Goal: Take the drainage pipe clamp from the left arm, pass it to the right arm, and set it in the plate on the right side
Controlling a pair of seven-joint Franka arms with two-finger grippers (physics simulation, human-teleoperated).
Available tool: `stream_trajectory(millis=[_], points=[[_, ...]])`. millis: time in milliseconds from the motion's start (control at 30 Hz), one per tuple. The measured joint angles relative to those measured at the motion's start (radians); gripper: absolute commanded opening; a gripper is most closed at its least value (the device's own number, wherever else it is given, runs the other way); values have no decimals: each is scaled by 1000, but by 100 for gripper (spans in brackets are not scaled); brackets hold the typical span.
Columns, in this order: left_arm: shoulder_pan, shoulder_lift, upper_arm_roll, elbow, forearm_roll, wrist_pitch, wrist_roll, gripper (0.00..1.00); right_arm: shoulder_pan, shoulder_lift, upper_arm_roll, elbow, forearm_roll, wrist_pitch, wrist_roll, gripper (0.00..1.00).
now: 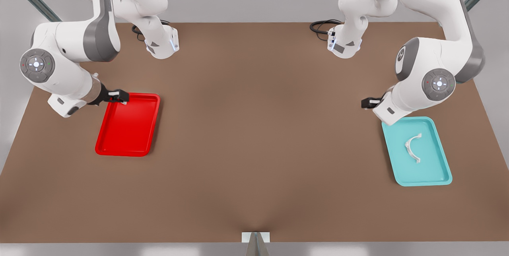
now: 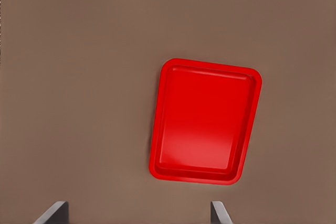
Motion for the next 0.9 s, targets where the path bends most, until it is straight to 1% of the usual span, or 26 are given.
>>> stream_trajectory(millis=[67, 100, 167, 233, 300, 367, 500, 567, 700, 900], points=[[-3, 9, 6, -1, 1, 12, 1, 100, 2, 2, 0, 0, -1, 13, -1, 100], [-13, 36, 39, 0, 2, 26, 2, 100, 2, 2, 0, -1, -2, 19, -1, 100], [3, 145, 119, 10, -7, 91, 3, 100, 0, 2, 0, -3, -2, 28, -2, 100], [51, 265, 180, 28, -35, 177, 4, 100, -1, 2, 0, -5, -2, 34, -3, 100], [111, 350, 210, 29, -61, 272, 5, 100, -1, 2, 0, -8, -3, 39, -4, 100], [174, 400, 219, 20, -90, 365, 6, 100, -1, 1, 0, -15, -3, 43, -4, 100], [235, 442, 249, -28, -120, 511, 5, 100, -1, 1, 0, -25, -4, 50, -5, 100], [262, 457, 260, -109, -137, 617, 3, 100, 0, 1, -1, -30, -4, 54, -6, 100], [293, 475, 265, -209, -194, 792, 1, 100, -1, -1, -1, -41, -4, 62, -6, 100], [316, 490, 266, -256, -276, 951, -7, 100, 0, -4, -1, -51, -4, 70, -7, 100]])
